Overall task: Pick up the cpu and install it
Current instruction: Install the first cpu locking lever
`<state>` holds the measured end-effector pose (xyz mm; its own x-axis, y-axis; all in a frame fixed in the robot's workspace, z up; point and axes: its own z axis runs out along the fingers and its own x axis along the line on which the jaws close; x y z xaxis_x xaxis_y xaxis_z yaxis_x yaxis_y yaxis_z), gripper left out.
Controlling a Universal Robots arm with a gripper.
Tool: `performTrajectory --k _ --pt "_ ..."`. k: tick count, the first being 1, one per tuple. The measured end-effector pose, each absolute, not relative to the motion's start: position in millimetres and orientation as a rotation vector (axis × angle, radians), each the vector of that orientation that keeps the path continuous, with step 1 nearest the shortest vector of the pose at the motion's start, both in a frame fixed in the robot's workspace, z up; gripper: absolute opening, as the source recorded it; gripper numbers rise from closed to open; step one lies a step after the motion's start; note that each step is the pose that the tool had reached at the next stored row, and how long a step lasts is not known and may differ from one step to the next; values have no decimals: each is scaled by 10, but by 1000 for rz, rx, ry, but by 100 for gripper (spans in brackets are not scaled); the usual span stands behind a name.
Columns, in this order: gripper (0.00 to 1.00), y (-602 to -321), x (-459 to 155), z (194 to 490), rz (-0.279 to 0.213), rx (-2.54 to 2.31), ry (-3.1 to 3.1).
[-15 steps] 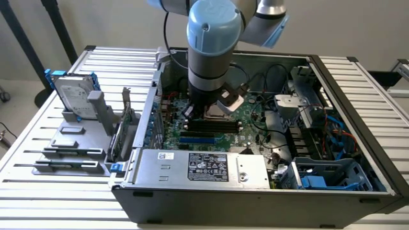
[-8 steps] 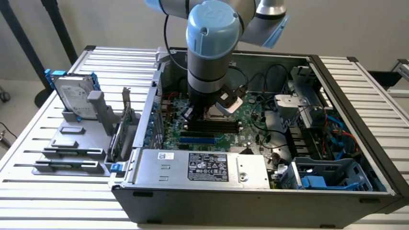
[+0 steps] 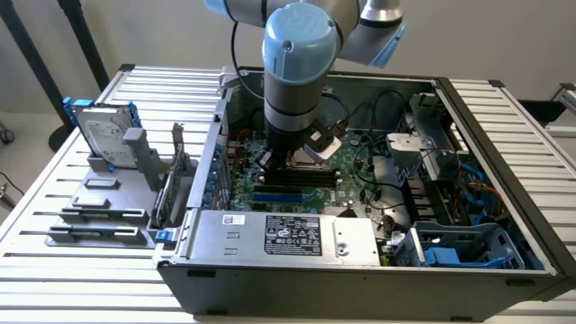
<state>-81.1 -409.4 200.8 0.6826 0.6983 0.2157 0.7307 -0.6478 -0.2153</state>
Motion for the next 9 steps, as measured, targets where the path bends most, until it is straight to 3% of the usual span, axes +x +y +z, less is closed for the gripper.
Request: performTrajectory --k 9 --pt "11 -4084 -812 1969 -167 -2598 -1146"
